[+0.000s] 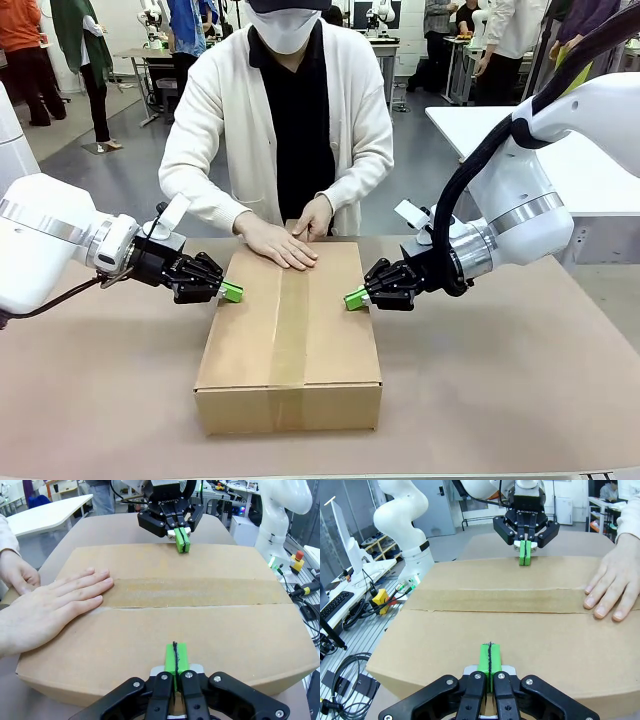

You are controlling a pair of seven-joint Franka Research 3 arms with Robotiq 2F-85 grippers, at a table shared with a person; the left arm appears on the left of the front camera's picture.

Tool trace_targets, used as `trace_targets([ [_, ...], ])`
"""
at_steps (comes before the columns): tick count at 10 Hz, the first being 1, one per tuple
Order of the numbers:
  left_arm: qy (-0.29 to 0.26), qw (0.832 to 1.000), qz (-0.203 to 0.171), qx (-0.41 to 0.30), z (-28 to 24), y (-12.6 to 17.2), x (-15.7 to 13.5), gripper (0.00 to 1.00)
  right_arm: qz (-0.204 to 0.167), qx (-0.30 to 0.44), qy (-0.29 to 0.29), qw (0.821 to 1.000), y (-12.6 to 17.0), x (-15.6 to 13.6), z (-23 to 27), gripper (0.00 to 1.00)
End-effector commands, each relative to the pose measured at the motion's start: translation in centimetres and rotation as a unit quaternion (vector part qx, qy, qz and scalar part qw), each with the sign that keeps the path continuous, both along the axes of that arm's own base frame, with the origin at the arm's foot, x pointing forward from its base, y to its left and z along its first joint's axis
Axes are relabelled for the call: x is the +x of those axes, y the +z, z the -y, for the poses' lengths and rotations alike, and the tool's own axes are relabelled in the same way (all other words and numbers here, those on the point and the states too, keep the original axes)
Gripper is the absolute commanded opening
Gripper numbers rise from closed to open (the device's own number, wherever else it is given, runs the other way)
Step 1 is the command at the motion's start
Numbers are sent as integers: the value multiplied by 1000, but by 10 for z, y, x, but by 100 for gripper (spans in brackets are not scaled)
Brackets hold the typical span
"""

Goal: Wrap the clocks to prevent damage.
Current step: After the human seals the box with tape, release both hands from the side flaps of the Package Box.

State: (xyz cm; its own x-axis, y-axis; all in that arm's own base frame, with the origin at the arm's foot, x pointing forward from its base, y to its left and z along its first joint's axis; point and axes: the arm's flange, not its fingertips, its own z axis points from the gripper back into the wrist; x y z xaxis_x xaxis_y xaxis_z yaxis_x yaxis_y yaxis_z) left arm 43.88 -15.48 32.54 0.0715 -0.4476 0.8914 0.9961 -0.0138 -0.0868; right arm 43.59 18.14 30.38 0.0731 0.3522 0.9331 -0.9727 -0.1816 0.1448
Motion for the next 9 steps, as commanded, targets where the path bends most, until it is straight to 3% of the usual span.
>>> trace_targets([
  [1, -1, 1000, 4, 2, 1, -3, 0, 0, -3, -1, -8, 1000, -4, -1, -1, 1],
  [9, -1, 1000, 4, 2, 1, -3, 0, 0, -3, -1, -8, 1000, -4, -1, -1, 1],
])
